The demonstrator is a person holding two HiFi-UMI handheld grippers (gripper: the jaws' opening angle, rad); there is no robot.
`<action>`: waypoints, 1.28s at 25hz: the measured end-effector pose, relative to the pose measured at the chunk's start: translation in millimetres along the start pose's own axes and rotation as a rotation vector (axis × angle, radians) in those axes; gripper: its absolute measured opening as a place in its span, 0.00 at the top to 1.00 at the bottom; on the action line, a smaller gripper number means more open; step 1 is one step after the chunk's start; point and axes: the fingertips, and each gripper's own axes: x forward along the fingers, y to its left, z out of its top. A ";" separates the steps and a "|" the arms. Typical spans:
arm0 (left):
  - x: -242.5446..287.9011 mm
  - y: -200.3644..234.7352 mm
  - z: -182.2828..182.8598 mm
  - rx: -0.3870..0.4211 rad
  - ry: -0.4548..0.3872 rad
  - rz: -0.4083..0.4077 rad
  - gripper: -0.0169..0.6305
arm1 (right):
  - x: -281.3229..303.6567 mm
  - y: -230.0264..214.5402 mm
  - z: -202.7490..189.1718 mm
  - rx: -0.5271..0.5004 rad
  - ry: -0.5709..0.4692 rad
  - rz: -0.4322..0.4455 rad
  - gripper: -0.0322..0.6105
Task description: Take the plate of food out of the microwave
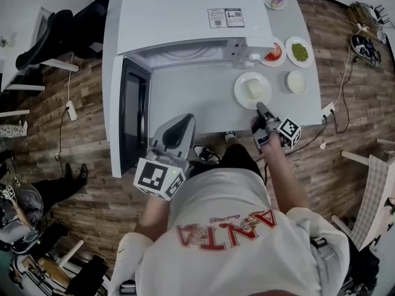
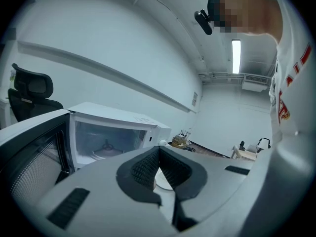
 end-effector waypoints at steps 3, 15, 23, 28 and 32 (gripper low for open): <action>0.0 1.3 0.2 -0.007 -0.001 -0.001 0.96 | -2.5 1.9 -0.4 -0.069 0.040 -0.058 0.77; -8.7 2.1 6.6 -0.034 -0.029 0.004 0.96 | -4.9 -4.3 -14.9 -0.660 0.293 -0.334 0.70; -25.6 5.5 8.8 -0.045 -0.088 0.034 0.96 | -12.6 47.4 -20.9 -1.013 0.290 -0.304 0.93; -38.7 7.3 23.5 -0.023 -0.137 0.058 0.96 | -12.8 131.6 -37.5 -1.120 0.204 -0.101 0.95; -51.1 12.8 44.4 0.007 -0.187 0.085 0.96 | -20.1 206.1 -55.3 -1.226 0.130 0.079 0.95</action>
